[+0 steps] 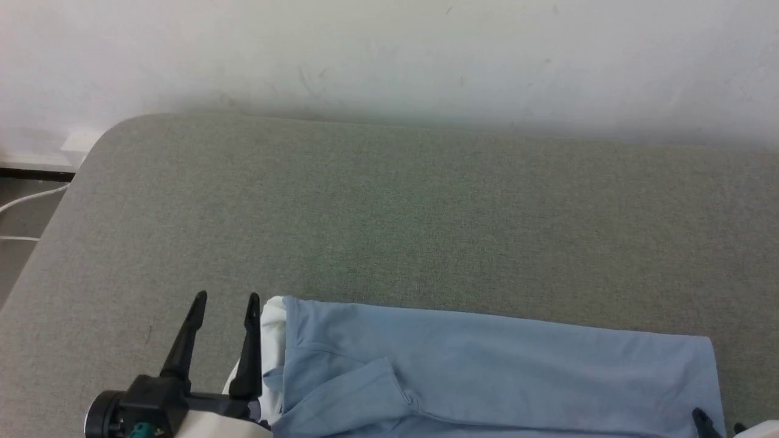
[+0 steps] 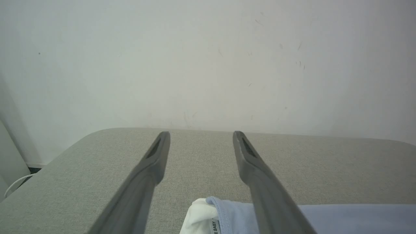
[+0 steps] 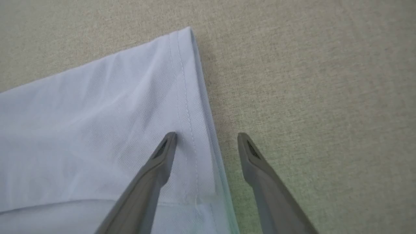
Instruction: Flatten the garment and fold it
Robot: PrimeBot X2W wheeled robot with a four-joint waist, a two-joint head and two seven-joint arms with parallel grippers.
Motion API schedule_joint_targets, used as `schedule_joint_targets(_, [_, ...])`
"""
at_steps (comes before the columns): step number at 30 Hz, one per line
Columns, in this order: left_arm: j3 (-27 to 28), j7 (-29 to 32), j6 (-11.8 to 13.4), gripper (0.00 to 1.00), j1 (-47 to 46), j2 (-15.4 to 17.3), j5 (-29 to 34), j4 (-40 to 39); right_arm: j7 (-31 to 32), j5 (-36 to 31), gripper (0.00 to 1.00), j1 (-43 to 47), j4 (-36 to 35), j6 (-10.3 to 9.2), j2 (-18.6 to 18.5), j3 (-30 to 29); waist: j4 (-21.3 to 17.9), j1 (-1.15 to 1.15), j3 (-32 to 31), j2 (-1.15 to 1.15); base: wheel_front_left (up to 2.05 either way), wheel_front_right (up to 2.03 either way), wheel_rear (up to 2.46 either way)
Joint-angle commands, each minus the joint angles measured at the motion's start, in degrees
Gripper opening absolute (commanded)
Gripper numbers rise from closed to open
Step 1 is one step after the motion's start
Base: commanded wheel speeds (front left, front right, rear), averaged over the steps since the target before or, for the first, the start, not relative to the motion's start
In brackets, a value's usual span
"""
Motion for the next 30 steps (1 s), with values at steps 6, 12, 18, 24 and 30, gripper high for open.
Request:
schedule_joint_targets(6, [0.45, -0.27, -1.01, 1.00, 0.66, -0.83, 4.55, 1.46, 1.01, -1.00, 1.00, -0.74, 4.46, -0.04, 0.44, 0.56, 0.38, 0.00, 1.26, 0.00, 0.00, 0.00, 0.00])
schedule_joint_targets(12, [0.66, -0.27, -0.42, 1.00, 0.14, -1.32, 5.66, 2.00, 2.08, 2.56, 1.00, -1.33, 6.30, -0.04, -0.03, 4.45, 0.66, 0.00, 2.49, 0.00, 0.00, 0.00, 0.00])
schedule_joint_targets(18, [1.22, -0.27, -0.77, 1.00, -0.48, -1.62, 5.22, 2.84, 3.14, 7.31, 0.00, -1.26, 6.46, -0.04, -1.80, 9.71, 0.67, 0.00, 3.19, 0.00, 0.00, 0.00, 0.00])
schedule_joint_targets(24, [1.94, -0.27, -1.06, 1.00, -0.38, -1.83, 5.09, 3.42, -0.84, 8.57, 0.00, -2.02, 5.41, -0.04, -5.80, 10.54, 0.23, 0.00, 1.87, 0.00, 0.00, 0.00, 0.00])
schedule_joint_targets(30, [2.25, -0.27, -1.39, 1.00, -0.03, -1.99, 4.87, 3.76, -4.11, 7.05, 0.00, -2.53, 6.74, -0.04, -9.17, 6.96, -0.09, 0.00, 0.53, 0.00, 0.00, 0.00, 0.00])
